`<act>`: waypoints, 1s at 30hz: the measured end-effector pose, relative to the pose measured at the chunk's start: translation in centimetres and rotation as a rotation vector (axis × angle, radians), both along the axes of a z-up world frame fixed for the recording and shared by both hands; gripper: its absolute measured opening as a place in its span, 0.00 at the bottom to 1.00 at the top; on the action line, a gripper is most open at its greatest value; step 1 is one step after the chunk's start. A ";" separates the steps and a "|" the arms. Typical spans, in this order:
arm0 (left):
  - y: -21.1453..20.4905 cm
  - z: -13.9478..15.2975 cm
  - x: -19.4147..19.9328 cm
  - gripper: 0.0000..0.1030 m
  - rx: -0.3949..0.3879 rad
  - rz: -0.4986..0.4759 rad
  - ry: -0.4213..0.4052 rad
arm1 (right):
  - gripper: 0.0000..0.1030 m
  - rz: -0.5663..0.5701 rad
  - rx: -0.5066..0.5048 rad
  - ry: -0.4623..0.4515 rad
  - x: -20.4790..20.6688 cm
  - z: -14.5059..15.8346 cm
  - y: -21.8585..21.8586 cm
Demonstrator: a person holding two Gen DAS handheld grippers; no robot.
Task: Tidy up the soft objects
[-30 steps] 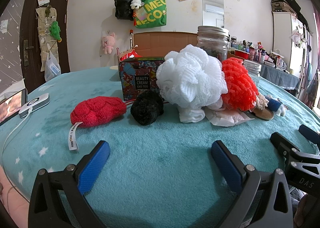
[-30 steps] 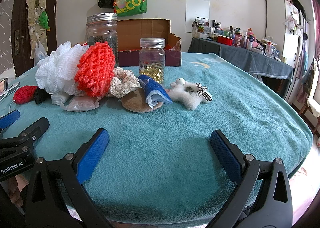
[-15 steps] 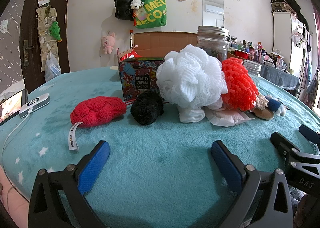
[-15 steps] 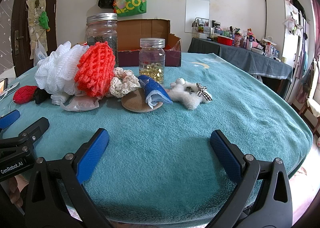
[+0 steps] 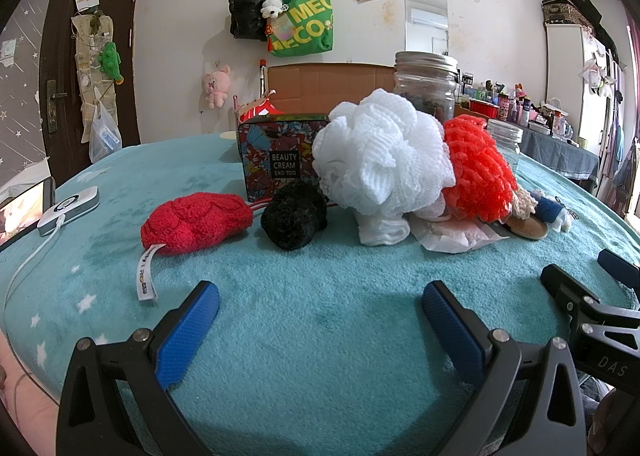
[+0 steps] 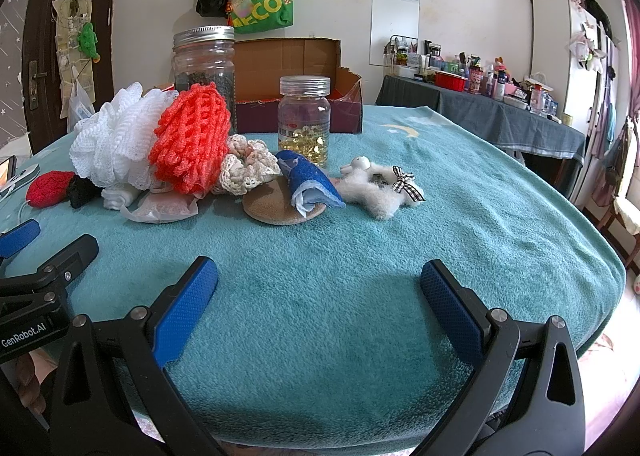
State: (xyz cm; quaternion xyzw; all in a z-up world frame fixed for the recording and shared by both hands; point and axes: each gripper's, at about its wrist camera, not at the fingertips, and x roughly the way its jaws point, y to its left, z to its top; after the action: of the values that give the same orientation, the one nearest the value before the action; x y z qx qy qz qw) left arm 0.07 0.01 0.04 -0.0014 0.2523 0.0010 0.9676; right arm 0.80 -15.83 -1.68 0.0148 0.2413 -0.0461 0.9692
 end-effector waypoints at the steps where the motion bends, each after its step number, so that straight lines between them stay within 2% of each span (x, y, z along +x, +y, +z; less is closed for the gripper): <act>1: 0.0 0.0 0.0 1.00 0.002 0.000 0.000 | 1.00 0.000 0.000 -0.001 0.0 0.0 0.0; 14: 0.0 0.1 0.2 1.00 0.003 -0.006 0.010 | 1.00 0.007 0.008 0.013 -0.5 0.2 -0.7; 20: 0.2 2.1 0.2 1.00 -0.012 -0.039 -0.023 | 1.00 0.034 0.066 0.021 -0.2 2.3 -2.7; 25: 0.6 4.5 1.0 1.00 -0.045 -0.084 -0.041 | 1.00 0.063 0.076 -0.025 -0.2 4.3 -3.1; 30: 0.2 6.3 2.5 1.00 -0.048 -0.157 -0.047 | 1.00 0.166 0.090 -0.061 1.1 6.9 -3.1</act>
State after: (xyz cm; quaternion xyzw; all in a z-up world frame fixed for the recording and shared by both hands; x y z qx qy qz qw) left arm 2.55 0.19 6.38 -0.0048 0.2287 -0.0812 0.9701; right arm 1.85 -18.90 5.18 0.0399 0.2140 0.0457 0.9749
